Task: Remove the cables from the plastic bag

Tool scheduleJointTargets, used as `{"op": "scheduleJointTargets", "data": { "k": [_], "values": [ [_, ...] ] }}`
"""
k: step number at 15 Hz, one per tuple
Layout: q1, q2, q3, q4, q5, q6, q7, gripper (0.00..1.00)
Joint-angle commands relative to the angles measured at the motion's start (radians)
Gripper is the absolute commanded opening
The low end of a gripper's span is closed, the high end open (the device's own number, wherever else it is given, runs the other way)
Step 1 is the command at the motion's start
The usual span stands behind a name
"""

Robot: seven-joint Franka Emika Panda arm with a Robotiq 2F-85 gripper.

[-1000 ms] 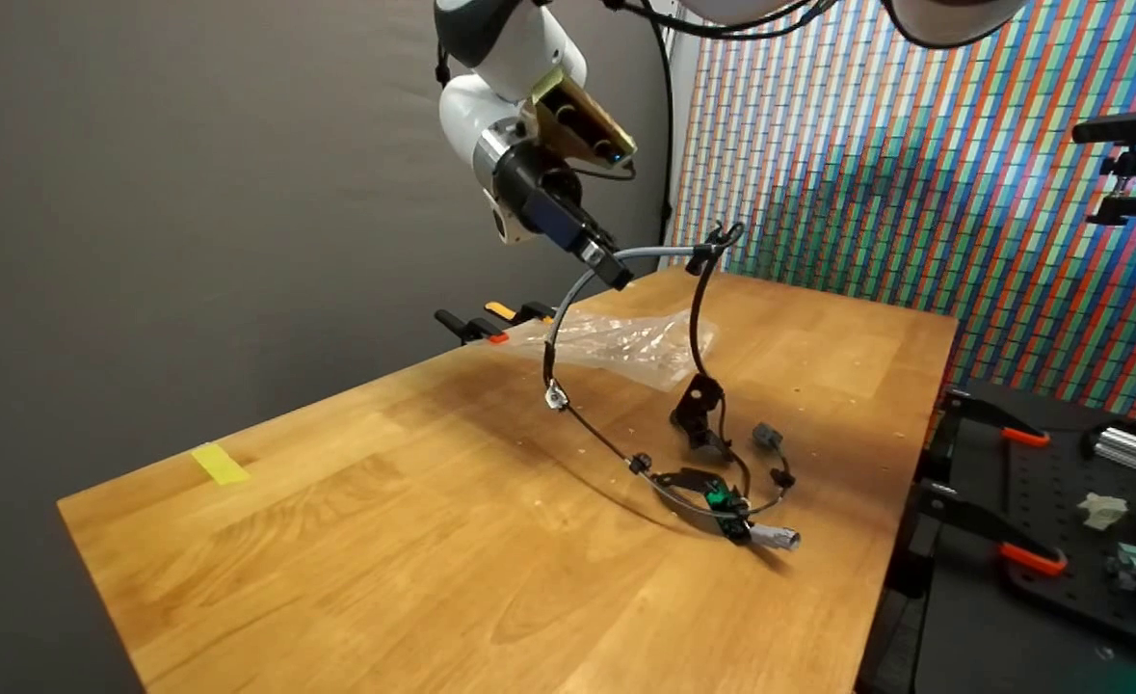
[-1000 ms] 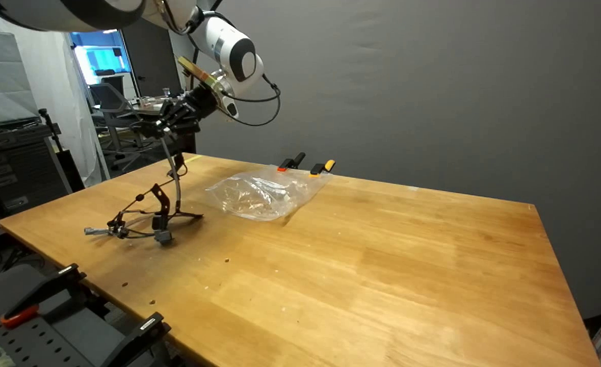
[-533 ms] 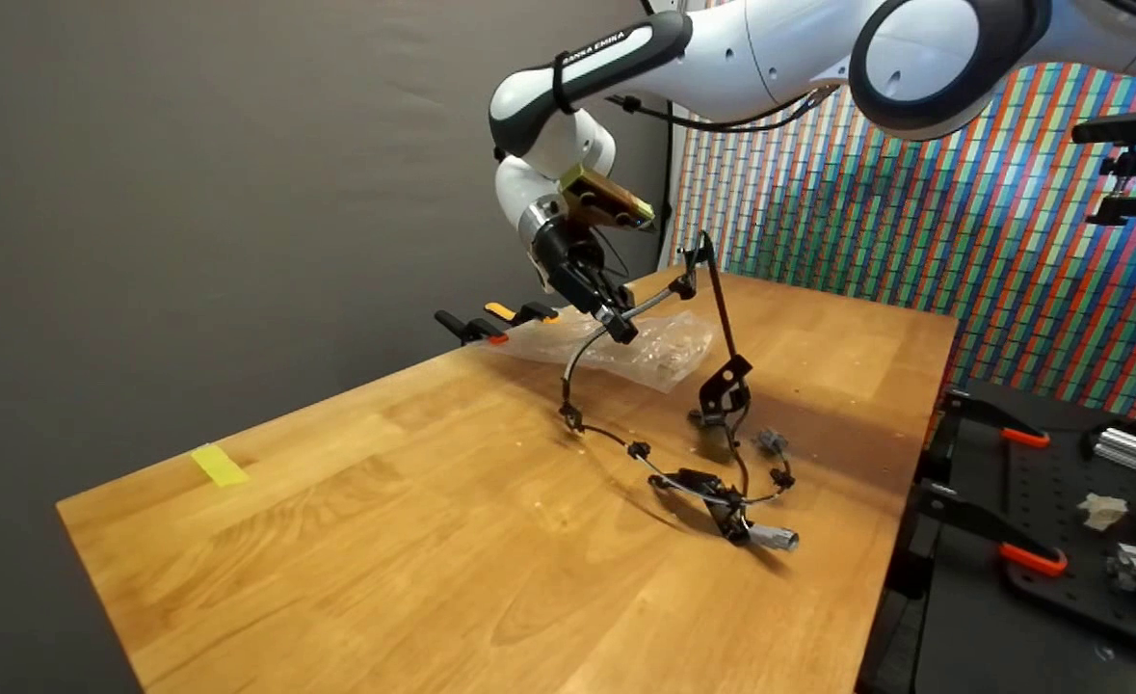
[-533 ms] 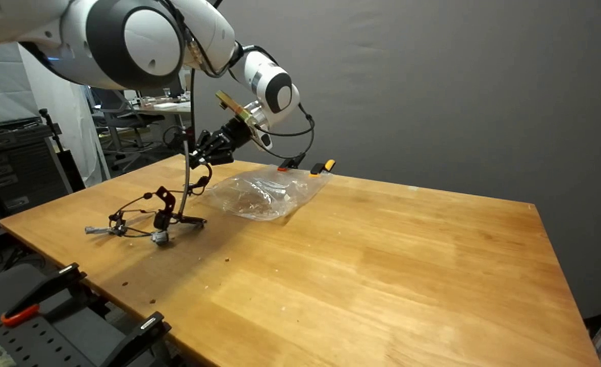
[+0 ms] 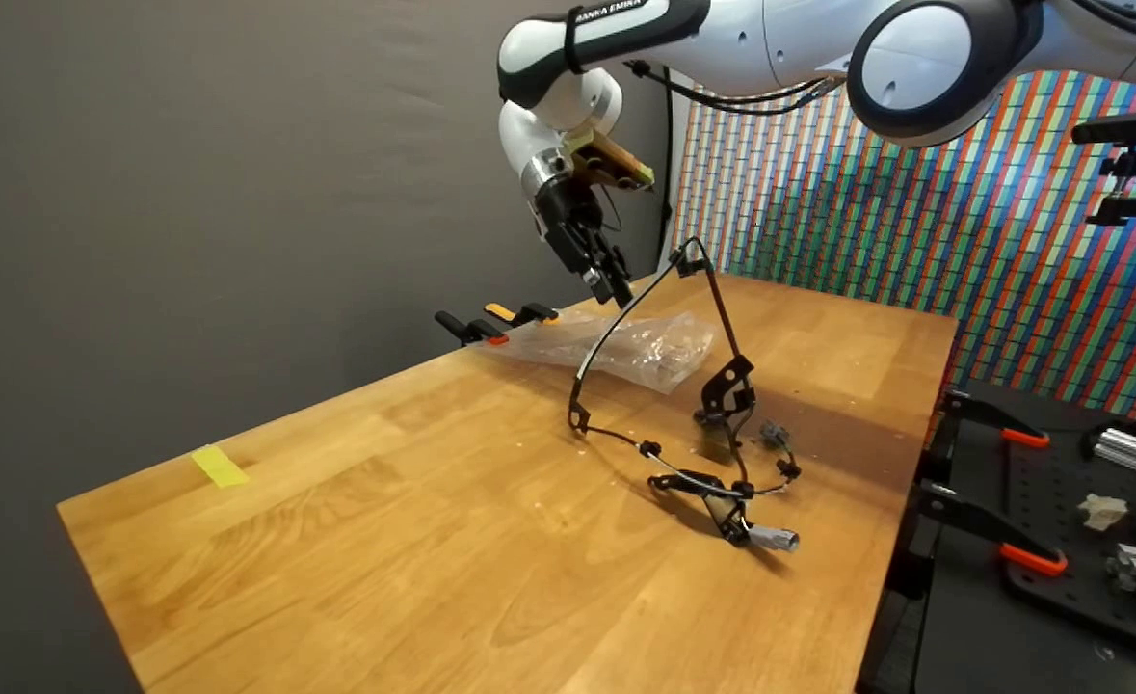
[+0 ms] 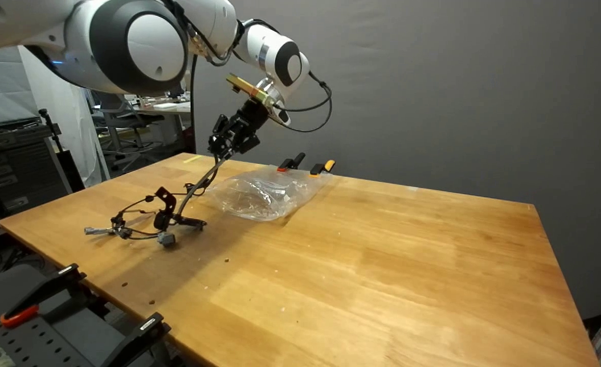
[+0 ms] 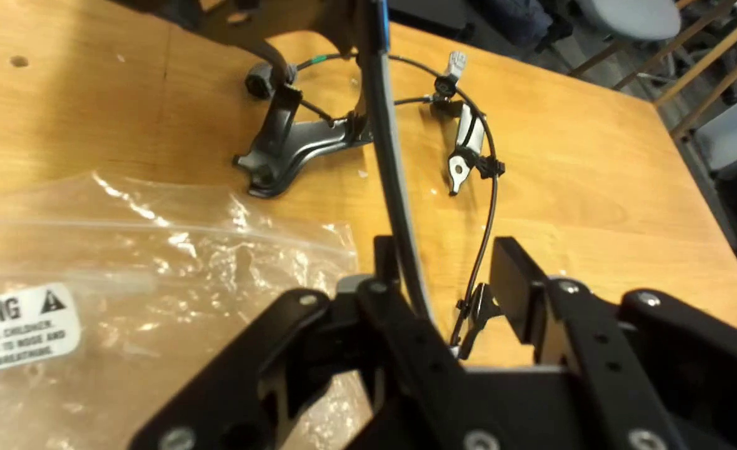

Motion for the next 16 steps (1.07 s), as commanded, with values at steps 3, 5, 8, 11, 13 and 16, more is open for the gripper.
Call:
{"op": "scheduleJointTargets", "data": {
  "k": [3,5,8,11,13,16],
  "values": [
    [0.089,-0.106,-0.026,0.054,-0.176,0.033,-0.077,0.91],
    [0.118,-0.135,-0.030,0.071,-0.230,0.072,-0.096,1.00],
    [0.159,-0.189,-0.039,0.074,-0.295,0.150,-0.114,1.00],
    [0.202,-0.246,-0.060,0.078,-0.365,0.213,-0.134,1.00],
    [0.223,-0.286,-0.073,0.081,-0.401,0.264,-0.138,1.00],
    [0.241,-0.342,-0.092,0.085,-0.437,0.356,-0.123,1.00]
  ]
}}
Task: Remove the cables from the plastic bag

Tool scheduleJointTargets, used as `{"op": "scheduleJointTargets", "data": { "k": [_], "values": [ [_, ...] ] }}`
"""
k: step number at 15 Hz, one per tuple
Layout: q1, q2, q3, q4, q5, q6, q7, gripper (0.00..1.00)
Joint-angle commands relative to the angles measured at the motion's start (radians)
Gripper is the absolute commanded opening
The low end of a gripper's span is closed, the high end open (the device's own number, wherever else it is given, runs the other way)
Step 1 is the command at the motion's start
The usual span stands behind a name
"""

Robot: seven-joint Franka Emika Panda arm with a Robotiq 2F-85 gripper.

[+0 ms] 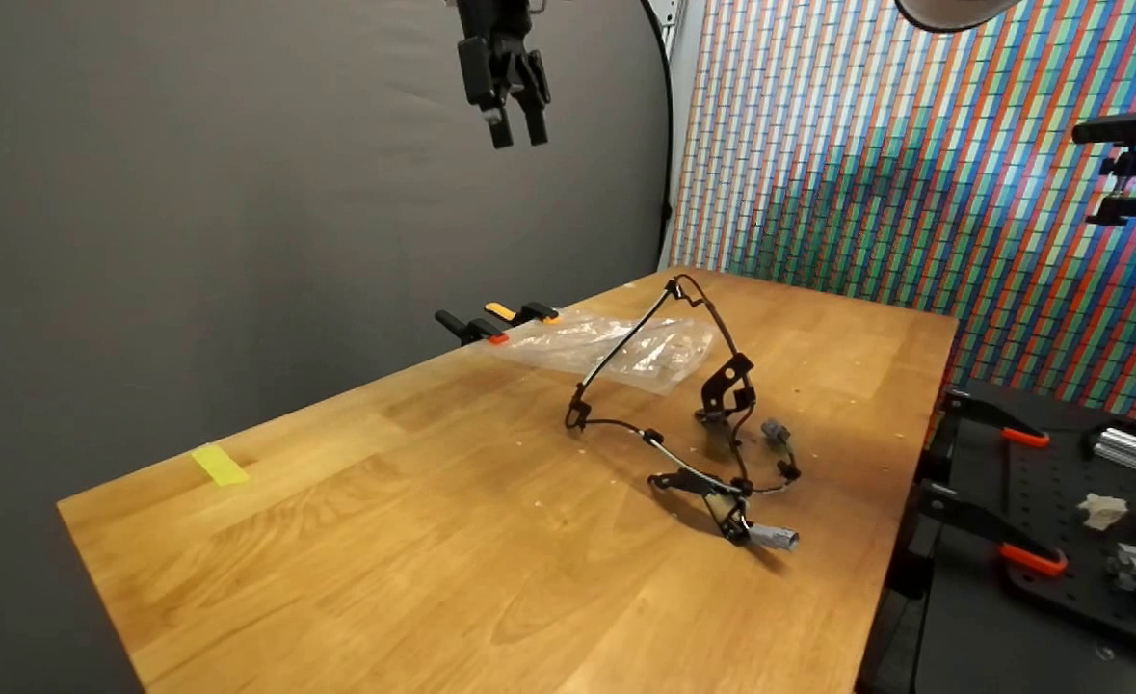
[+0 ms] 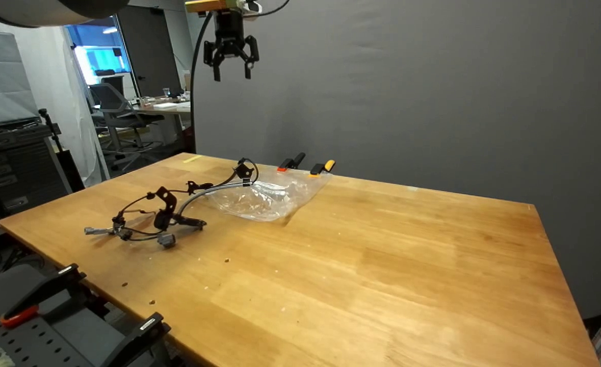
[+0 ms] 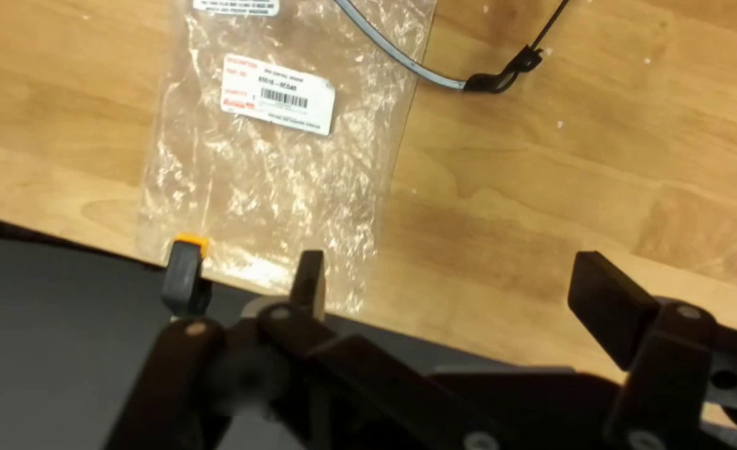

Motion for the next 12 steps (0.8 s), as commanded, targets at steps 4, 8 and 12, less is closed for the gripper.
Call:
{"op": "scheduleJointTargets", "data": {
  "k": [4,8,12],
  "values": [
    [0.030,-0.116,-0.077,0.009,-0.115,0.181,-0.014,1.00],
    [0.022,-0.148,-0.155,0.011,-0.225,0.258,-0.002,1.00],
    [0.015,-0.150,-0.164,-0.004,-0.232,0.252,0.004,1.00]
  ]
}}
